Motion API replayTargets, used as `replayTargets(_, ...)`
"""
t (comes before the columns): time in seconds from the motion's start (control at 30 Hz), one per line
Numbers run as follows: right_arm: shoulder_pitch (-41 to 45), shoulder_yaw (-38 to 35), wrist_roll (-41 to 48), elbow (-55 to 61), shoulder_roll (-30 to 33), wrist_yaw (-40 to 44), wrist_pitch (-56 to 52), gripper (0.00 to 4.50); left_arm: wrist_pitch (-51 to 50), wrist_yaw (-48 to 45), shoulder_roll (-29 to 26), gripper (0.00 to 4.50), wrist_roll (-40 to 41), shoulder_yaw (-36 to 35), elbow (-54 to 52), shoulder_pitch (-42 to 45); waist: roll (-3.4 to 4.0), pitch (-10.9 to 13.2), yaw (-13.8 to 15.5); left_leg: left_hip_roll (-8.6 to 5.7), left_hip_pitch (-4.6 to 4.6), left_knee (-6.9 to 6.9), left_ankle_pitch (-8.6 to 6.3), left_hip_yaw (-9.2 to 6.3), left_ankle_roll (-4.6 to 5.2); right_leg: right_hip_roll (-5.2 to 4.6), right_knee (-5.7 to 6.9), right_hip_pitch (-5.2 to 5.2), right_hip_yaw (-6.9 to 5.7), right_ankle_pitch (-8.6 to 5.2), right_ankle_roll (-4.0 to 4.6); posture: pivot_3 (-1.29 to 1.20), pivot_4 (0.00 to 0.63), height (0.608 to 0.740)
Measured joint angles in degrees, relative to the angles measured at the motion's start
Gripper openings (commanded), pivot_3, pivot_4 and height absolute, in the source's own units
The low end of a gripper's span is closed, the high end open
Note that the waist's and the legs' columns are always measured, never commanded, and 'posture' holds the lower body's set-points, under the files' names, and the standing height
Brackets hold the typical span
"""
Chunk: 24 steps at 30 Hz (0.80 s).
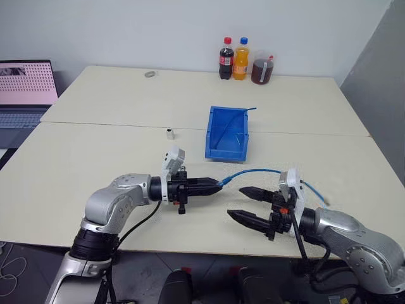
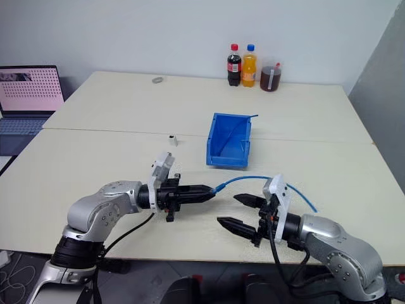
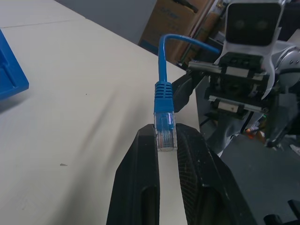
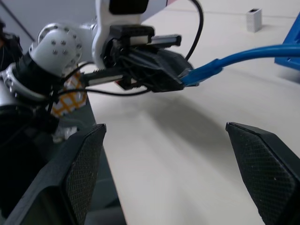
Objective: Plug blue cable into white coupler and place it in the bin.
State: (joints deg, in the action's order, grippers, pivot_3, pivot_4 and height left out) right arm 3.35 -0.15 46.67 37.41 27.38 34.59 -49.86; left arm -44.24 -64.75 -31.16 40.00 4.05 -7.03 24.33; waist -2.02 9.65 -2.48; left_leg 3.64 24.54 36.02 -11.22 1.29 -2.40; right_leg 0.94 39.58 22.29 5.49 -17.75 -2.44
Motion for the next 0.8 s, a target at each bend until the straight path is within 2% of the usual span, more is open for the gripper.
replayTargets(0.53,8.95,-0.52,3.93,-9.2,-7.66,-1.74,0.58,4.36,-4.15,1.94,0.14,0.25,4.15,-2.02,-1.73,0.03,0.04,0.03,-0.43,0.0,0.08,-0.02,0.0,-0.01,0.0,0.0,-0.1,0.02,-0.02,0.01,0.0,0.0,0.15,0.74)
replayTargets(0.57,9.41,-0.42,4.12,-9.47,-7.76,-1.75,0.56,3.99,-4.16,2.02,0.12,0.25,4.17,-2.03,-1.73,0.03,0.04,0.02,-0.43,0.01,0.09,-0.02,0.0,-0.02,0.0,0.0,-0.11,0.02,-0.03,0.01,0.0,0.0,0.15,0.74)
replayTargets(0.8,10.71,0.53,4.2,-10.53,-7.97,-1.53,0.49,2.43,-4.15,2.16,-0.1,0.25,4.17,-2.03,-1.78,0.02,0.04,0.03,-0.45,0.01,0.11,-0.02,0.0,-0.02,0.0,0.0,-0.12,0.02,-0.03,0.01,0.0,0.0,0.15,0.74)
